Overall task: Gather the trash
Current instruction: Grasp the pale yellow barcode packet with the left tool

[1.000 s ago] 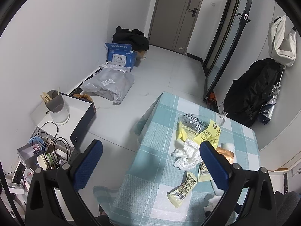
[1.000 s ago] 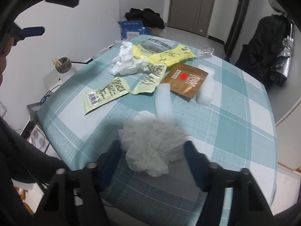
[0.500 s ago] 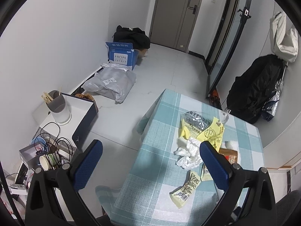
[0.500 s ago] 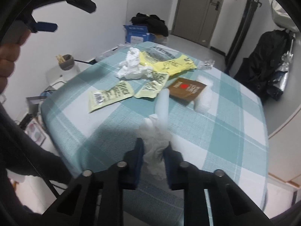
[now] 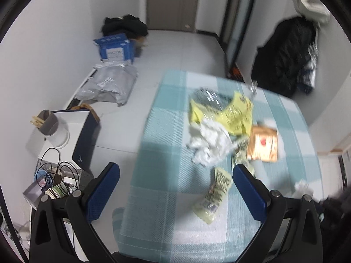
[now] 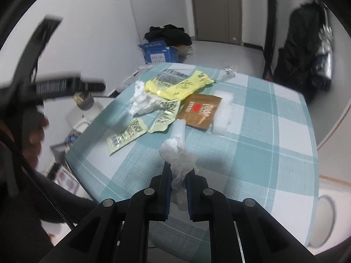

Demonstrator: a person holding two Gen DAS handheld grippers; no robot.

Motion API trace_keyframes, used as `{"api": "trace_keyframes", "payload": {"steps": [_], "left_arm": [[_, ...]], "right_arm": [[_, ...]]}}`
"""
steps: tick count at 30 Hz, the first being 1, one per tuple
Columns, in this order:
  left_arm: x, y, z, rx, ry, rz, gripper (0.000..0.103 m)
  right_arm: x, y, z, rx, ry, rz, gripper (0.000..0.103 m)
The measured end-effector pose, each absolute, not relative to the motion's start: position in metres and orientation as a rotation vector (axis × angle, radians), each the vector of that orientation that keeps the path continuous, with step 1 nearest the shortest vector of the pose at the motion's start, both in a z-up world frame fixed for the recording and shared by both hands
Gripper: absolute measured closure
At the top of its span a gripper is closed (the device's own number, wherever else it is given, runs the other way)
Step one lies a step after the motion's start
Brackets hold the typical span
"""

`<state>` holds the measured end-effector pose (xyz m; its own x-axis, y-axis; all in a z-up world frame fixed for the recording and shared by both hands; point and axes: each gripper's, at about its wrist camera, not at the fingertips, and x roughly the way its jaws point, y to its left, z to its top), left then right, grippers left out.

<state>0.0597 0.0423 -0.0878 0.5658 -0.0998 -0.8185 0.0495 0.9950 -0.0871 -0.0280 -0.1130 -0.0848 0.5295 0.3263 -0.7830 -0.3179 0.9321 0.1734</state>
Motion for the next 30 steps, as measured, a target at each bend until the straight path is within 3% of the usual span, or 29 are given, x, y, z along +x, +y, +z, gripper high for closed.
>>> {"api": "trace_keyframes", "payload": {"steps": [11, 17, 21, 26, 30], "left_arm": [[0.063, 0.020, -0.115, 0.031, 1.108, -0.192, 0.002], [0.062, 0.006, -0.117, 0.108, 1.103, -0.194, 0.008], [0.063, -0.001, -0.123, 0.138, 1.140, -0.212, 0.036], [0.061, -0.005, -0.132, 0.165, 1.177, -0.221, 0.036], [0.060, -0.001, -0.128, 0.141, 1.175, -0.207, 0.053]], "right_arm": [[-0.024, -0.146, -0.074, 0.136, 0.933, 0.393, 0.095], [-0.025, -0.163, -0.071, 0.174, 0.910, 0.350, 0.095], [-0.028, -0.167, -0.068, 0.175, 0.896, 0.351, 0.095], [-0.031, -0.171, -0.065, 0.180, 0.879, 0.342, 0.095], [-0.033, -0.172, -0.065, 0.195, 0.875, 0.343, 0.095]]}}
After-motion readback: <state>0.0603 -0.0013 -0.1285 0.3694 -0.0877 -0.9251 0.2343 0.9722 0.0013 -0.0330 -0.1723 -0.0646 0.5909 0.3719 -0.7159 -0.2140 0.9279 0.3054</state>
